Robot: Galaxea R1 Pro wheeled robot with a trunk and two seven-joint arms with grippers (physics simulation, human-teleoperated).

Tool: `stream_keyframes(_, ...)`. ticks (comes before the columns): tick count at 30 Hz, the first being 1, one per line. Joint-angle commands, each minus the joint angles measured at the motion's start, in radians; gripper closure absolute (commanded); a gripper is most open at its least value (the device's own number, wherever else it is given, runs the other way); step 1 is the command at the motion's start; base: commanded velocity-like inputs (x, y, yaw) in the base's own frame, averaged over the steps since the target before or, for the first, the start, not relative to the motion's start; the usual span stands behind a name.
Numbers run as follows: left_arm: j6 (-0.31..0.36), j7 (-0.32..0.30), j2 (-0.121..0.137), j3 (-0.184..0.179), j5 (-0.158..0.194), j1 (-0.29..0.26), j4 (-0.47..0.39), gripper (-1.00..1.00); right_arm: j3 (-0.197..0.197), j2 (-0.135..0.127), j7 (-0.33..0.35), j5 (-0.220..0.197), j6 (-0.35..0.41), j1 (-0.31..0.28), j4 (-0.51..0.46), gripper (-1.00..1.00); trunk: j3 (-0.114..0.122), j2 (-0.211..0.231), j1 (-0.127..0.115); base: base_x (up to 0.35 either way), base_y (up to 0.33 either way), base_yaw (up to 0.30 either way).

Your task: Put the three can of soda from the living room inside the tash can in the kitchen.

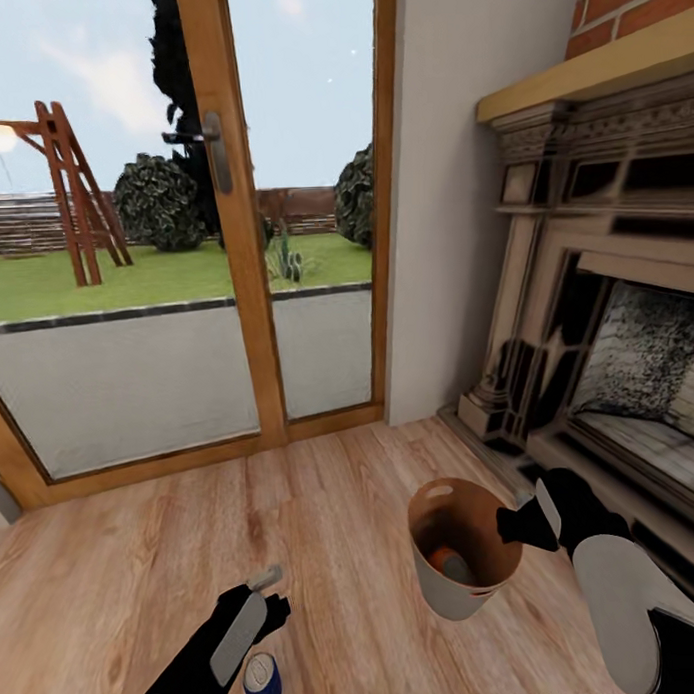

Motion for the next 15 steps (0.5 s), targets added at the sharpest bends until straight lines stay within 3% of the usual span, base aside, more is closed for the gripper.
stream_keyframes(1,0.003,0.006,0.000,0.000,0.000,-0.005,0.000,-1.00,-0.002,0.000,0.005,-0.036,0.002,0.000,-0.001,1.00,-0.004,0.000,0.000,0.004,-0.001,-0.002)
stream_keyframes(7,0.024,-0.022,-0.003,0.002,-0.001,-0.086,0.137,-1.00,-0.002,-0.001,0.006,-0.036,0.002,0.003,-0.036,1.00,-0.027,-0.002,0.003,0.001,0.000,-0.001)
stream_keyframes(12,0.034,-0.112,0.001,-0.007,-0.013,-0.120,0.213,-1.00,-0.001,-0.003,0.009,-0.036,0.002,0.003,-0.068,1.00,-0.046,-0.003,0.005,0.000,0.000,0.000)
stream_keyframes(13,0.034,-0.124,0.001,-0.008,-0.014,-0.133,0.240,-1.00,0.004,-0.003,0.010,-0.036,0.002,0.003,-0.075,1.00,-0.050,-0.003,0.006,0.000,0.000,0.000)
stream_keyframes(15,0.028,-0.137,0.001,-0.008,-0.016,-0.152,0.285,-1.00,0.055,-0.008,0.013,-0.039,0.002,0.004,-0.104,1.00,-0.058,-0.004,0.007,0.000,0.000,0.000)
